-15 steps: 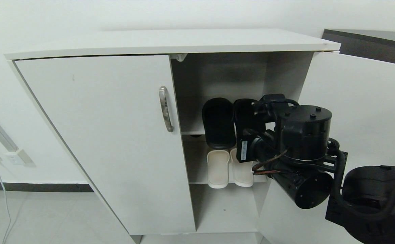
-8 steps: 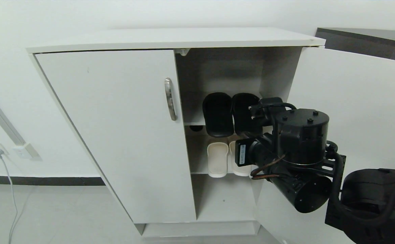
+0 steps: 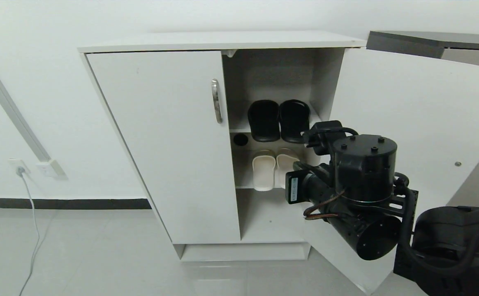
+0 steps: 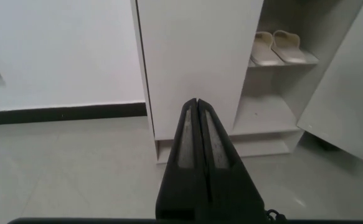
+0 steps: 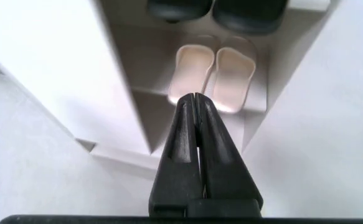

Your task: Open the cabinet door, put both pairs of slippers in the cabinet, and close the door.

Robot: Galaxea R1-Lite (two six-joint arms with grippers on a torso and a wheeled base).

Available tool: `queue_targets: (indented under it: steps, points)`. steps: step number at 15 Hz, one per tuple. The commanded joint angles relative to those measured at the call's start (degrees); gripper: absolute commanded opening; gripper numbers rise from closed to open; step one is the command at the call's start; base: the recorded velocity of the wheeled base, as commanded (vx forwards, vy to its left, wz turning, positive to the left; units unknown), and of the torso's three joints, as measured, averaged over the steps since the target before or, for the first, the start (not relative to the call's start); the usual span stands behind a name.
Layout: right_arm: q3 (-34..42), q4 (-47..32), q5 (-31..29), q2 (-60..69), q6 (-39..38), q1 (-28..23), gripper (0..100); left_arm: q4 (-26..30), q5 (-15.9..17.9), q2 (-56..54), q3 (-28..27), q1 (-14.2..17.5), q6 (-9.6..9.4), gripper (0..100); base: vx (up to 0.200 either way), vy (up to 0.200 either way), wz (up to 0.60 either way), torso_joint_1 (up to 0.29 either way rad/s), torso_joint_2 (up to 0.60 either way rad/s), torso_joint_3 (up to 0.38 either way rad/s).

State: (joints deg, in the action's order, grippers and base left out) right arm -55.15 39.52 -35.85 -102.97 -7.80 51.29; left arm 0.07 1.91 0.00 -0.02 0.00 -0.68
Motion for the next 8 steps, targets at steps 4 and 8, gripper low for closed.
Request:
queue_targets:
  steps: [4,8]
  points:
    - [1.8,0.64,0.7,-0.65,0.16,-0.13,0,0.01,0.02,0.09,-0.06,0.0,-0.02,0,-0.2,0.0,0.0,0.008,0.0,0.001]
    - [2.24,1.08,1.66,-1.53,1.12,-0.4,0,0.01,0.02,0.09,0.02,0.0,-0.02,0,-0.1,0.0,0.0,0.001,0.0,0.001]
